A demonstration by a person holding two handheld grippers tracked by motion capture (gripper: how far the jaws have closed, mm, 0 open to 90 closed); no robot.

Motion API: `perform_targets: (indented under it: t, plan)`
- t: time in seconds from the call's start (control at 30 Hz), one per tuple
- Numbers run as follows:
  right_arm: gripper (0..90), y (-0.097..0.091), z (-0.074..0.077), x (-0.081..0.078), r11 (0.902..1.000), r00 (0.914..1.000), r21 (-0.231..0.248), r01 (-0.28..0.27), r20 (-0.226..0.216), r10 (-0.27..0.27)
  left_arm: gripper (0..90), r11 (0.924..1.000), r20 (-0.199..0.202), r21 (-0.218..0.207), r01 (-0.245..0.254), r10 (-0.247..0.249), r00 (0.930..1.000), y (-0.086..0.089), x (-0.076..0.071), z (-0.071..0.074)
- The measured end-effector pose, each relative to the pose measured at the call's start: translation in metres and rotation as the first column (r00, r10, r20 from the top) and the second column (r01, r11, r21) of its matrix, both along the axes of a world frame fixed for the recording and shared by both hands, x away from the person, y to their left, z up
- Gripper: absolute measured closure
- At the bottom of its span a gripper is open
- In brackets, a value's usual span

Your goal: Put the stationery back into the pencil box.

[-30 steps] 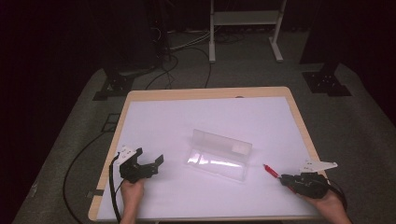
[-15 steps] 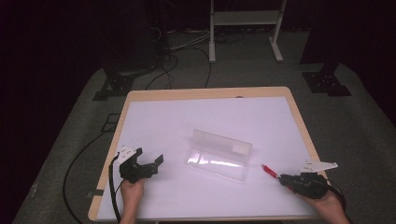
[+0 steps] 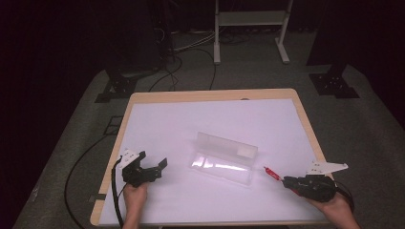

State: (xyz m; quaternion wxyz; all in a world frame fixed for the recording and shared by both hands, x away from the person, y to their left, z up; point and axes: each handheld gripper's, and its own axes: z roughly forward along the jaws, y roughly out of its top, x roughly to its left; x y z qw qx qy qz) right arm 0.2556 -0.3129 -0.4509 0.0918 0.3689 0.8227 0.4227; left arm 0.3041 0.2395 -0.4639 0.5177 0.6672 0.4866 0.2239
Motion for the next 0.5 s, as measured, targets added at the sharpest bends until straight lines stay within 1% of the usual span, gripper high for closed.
perform_targets:
  t: [0.1, 0.3, 0.5]
  plan:
    - [79.0, 0.005, 0.003, -0.001, 0.9997, 0.9997, -0.009, -0.024, 0.001, 0.024, 0.0, 1.0, 0.0, 0.004, 0.003, -0.003, 1.0, 0.0, 0.0, 0.0]
    - [79.0, 0.014, 0.01, 0.001, 0.9984, 0.9984, 0.003, -0.056, 0.005, 0.056, 0.0, 1.0, 0.0, -0.001, 0.0, 0.0, 1.0, 0.0, 0.0, 0.0]
    - [79.1, 0.024, 0.013, 0.001, 0.996, 0.996, 0.003, -0.089, 0.012, 0.089, 0.0, 1.0, 0.002, 0.003, 0.003, -0.003, 1.0, 0.0, 0.0, 0.0]
